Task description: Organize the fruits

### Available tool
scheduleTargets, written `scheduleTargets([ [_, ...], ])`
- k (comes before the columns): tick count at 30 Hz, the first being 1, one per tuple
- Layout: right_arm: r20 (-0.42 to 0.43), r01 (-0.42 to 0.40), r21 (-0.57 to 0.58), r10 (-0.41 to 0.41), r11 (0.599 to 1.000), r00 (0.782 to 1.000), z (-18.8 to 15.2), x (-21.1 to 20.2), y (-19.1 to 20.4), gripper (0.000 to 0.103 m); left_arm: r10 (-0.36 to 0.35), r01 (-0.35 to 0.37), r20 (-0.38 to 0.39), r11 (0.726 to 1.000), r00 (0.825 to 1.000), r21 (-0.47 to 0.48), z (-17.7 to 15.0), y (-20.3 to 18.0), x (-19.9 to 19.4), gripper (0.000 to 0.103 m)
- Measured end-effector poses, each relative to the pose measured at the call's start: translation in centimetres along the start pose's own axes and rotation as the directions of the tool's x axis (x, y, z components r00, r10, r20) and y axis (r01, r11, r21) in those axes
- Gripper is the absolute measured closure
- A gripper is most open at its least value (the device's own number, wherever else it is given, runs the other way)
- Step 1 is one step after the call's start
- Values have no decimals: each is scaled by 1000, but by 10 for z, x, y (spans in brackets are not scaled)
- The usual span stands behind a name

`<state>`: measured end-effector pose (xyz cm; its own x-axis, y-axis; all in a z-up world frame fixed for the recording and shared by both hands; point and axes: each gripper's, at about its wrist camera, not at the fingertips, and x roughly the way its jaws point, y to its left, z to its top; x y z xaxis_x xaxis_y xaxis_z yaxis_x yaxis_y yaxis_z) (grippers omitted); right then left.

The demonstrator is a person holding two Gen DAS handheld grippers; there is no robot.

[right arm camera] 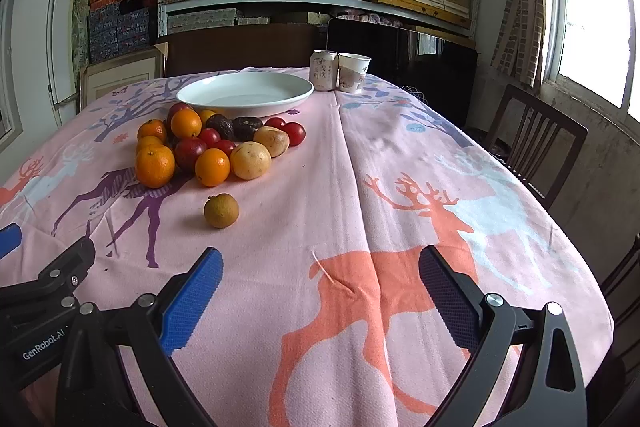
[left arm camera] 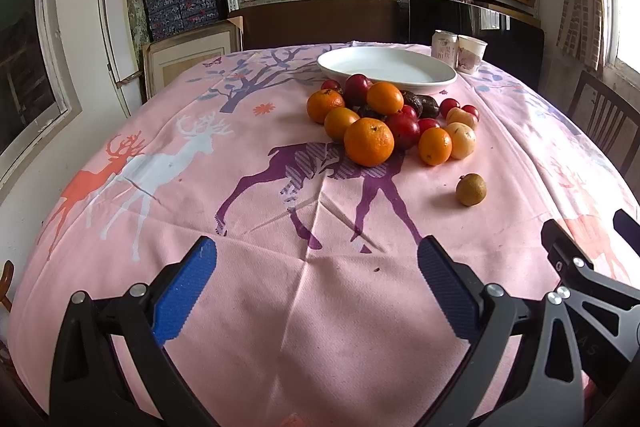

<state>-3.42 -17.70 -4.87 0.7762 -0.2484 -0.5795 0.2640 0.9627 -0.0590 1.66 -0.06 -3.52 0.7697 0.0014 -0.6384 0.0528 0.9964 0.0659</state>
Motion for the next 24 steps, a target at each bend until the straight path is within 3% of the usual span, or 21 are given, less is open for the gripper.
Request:
scheduleTargets([
  [12,3,45,-41,-45,998,999,0,-1,7,4,8,-8,8,1000,1000,-9,0,3,-1,4],
  [24,6,34,-25,-34,999,999,0,0,5,4,5,-5,-5,1000,1000,-8,0,5,1,4],
])
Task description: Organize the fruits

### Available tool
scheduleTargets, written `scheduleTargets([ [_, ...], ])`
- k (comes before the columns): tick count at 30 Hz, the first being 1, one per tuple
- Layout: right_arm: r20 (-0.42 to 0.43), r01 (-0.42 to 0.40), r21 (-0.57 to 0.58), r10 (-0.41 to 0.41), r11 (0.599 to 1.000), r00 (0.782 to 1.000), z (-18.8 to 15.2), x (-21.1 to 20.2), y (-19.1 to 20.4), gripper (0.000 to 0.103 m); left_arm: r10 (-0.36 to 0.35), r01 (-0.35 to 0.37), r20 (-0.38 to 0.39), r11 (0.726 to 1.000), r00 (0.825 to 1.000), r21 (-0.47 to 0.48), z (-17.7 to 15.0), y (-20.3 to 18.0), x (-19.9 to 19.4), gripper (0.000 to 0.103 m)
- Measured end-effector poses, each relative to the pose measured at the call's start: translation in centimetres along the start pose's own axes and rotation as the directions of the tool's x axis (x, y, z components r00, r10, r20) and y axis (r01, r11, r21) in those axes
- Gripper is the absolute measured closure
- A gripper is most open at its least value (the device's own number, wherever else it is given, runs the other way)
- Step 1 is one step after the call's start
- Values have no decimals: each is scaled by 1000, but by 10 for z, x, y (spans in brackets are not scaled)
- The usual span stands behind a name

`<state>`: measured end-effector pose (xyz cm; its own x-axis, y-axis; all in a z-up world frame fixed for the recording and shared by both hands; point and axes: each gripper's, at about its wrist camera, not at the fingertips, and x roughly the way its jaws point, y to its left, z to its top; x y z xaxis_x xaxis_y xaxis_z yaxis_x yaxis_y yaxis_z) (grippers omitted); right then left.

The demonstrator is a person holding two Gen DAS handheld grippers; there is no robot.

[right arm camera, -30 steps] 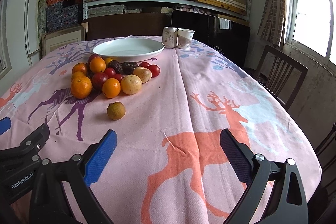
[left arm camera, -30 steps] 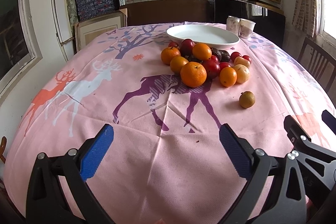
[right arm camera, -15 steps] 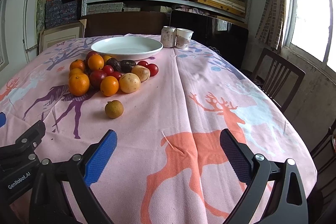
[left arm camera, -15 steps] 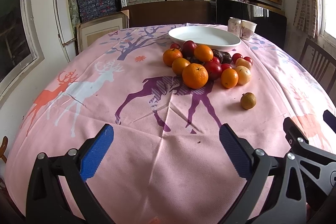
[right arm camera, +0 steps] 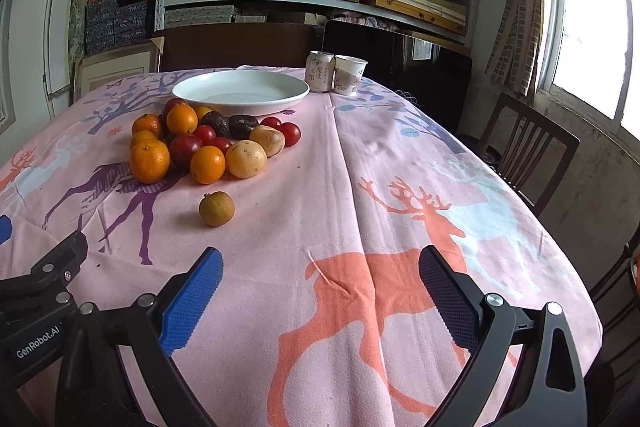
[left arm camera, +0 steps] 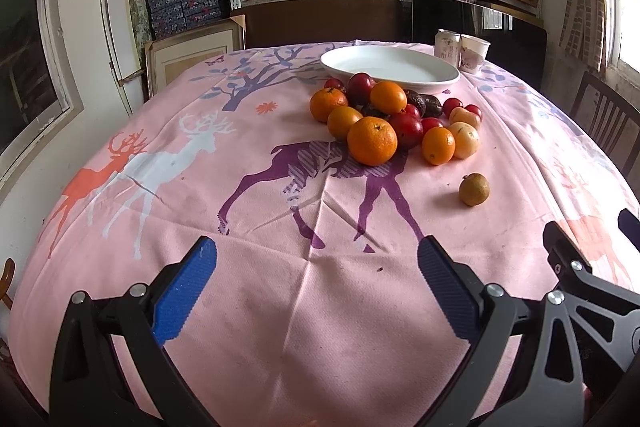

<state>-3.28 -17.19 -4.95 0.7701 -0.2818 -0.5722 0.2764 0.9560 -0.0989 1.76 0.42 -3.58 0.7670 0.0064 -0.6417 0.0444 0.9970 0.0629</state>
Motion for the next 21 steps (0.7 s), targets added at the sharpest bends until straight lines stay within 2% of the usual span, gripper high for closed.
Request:
scheduleTargets([
  [21,4,10,17,-10,1000,1000,0,-1,-3,4,15,-15,-1,1000,1000,0,-1,-2,2,4],
])
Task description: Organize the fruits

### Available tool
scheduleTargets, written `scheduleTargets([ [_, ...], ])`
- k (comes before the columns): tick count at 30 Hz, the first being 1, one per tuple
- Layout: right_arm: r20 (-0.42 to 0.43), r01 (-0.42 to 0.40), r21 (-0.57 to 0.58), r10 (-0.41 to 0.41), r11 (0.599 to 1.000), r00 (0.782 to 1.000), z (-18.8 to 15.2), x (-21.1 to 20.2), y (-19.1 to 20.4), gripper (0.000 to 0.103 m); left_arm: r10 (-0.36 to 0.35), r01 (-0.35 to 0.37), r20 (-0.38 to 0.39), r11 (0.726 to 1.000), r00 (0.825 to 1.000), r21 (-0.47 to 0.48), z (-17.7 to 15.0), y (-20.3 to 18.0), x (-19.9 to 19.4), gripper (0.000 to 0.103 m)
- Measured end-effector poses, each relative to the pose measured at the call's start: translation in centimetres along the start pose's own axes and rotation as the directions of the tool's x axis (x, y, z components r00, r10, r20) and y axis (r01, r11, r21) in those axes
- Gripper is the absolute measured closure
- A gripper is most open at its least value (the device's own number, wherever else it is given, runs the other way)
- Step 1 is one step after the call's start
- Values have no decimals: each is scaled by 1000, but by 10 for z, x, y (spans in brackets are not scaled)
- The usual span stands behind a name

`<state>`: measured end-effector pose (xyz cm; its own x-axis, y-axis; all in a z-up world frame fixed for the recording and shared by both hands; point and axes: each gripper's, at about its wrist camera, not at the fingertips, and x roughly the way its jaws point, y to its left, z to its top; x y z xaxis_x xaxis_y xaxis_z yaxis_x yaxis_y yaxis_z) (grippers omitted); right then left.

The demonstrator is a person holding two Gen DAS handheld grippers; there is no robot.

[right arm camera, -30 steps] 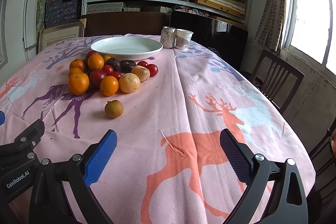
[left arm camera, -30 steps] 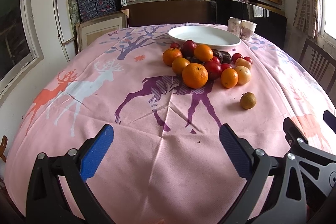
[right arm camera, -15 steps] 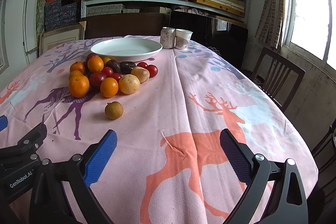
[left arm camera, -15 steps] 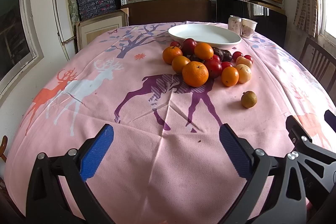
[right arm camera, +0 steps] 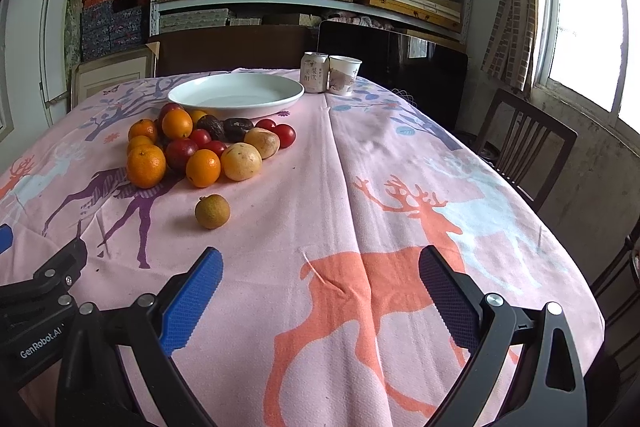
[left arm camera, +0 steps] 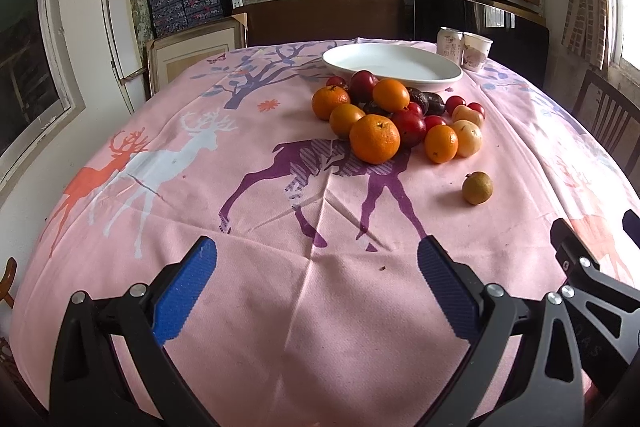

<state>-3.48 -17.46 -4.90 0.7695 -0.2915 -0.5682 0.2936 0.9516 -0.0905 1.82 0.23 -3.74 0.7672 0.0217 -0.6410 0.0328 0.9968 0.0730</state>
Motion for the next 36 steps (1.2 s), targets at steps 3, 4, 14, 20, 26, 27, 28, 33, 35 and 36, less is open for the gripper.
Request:
scheduleTargets([
  [3,7,4,-8,-4,1000,1000,0,-1,1,4,4,-5,26,1000,1000,9,0,-2,-5,4],
  [4,10,8,-13,-7,1000,1000,0,-1,1,4,2,-2,28,1000,1000,14,0,-3,-6,4],
  [14,4,2,-26,-2,1000,1000,0,0,3,4,-3,3,25,1000,1000,3,0,-1,-6,4],
  [20,4,1,-31,-1,1000,1000,1,0,3,4,-3,3,25,1000,1000,0,0,0,-5,4],
  [26,4,-2,-26,2,1000,1000,0,-1,3,4,-2,2,23,1000,1000,1,0,0,-5,4],
  [27,2,-3,-24,3,1000,1000,0,-1,3,4,-1,1,21,1000,1000,2,0,-1,-5,4],
  [28,3,-5,-22,5,1000,1000,0,-2,3,4,-2,2,18,1000,1000,3,0,-1,-4,4],
  [33,-3,-6,-25,6,1000,1000,0,-1,2,4,-7,7,19,1000,1000,3,0,-2,-4,4],
  [35,-3,-9,-21,9,1000,1000,0,-1,1,4,-14,14,18,1000,1000,3,0,-1,-4,4],
  [36,-3,-9,-19,9,1000,1000,0,-1,0,4,-15,15,18,1000,1000,4,0,-1,-4,4],
])
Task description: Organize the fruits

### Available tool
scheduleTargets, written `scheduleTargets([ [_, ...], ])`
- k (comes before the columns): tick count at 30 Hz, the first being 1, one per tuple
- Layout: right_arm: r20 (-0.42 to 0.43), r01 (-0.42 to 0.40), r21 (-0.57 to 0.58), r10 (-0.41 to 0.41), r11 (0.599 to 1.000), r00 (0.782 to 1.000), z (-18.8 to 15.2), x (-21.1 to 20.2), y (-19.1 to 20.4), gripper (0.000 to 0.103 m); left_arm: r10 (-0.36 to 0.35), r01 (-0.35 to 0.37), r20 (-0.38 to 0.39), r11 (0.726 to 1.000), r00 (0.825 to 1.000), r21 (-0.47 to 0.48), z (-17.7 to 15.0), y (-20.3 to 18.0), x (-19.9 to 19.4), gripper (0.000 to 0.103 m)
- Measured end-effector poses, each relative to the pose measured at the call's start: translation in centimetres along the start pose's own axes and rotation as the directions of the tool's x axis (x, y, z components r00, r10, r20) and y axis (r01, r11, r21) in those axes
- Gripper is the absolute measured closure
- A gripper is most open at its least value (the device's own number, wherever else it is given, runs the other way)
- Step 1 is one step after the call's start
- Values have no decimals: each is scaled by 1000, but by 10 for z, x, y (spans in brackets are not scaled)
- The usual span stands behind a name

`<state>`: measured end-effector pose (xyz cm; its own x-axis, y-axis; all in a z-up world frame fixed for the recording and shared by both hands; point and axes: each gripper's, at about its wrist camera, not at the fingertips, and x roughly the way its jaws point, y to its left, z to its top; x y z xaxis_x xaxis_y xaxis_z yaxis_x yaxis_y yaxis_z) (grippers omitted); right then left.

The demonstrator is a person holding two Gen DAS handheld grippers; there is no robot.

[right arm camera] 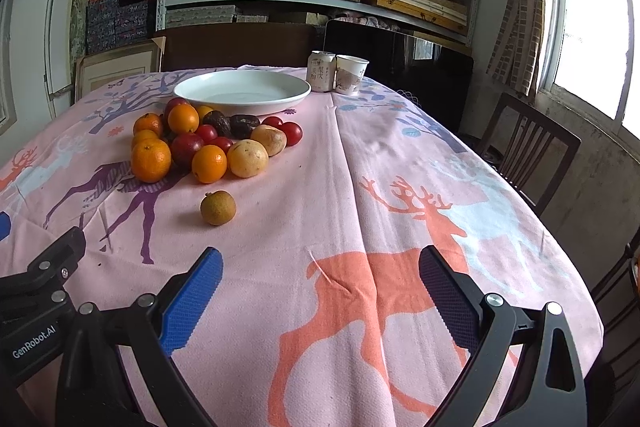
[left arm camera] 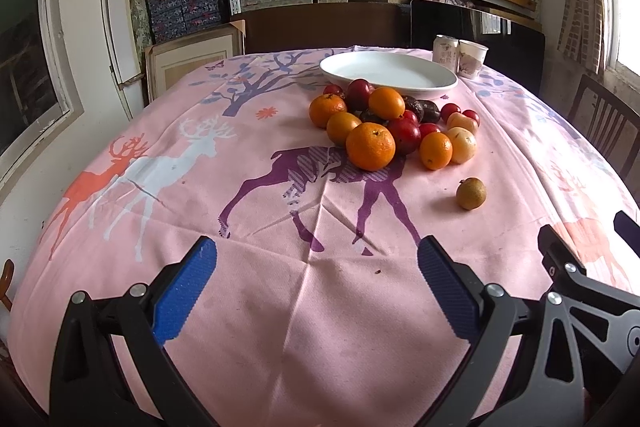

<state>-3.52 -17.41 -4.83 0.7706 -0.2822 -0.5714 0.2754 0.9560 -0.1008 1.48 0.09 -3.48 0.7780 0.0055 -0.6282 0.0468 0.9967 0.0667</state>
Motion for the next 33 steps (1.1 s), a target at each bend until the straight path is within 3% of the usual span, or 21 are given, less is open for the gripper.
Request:
scheduleTargets([
  [22,-27,-3,-16,2,1000,1000,1,4,5,4,22,-22,-15,1000,1000,1,1,-1,3,4],
  [24,-33,-86,-5,86,996,996,1,5,2,4,33,-34,-35,999,999,-11,1,2,7,4],
  [26,-47,-231,38,232,972,972,2,10,-8,4,-69,66,-77,997,995,-36,1,10,15,4],
  [28,-61,-310,55,313,949,948,5,15,-13,4,-134,129,-111,990,985,-47,1,15,22,4],
  [31,-89,-382,-91,374,920,923,17,19,-5,4,-200,202,-143,979,969,-5,3,12,28,4],
  [33,-129,-426,-127,411,896,902,28,27,0,4,-254,264,-170,964,952,38,7,5,31,5],
])
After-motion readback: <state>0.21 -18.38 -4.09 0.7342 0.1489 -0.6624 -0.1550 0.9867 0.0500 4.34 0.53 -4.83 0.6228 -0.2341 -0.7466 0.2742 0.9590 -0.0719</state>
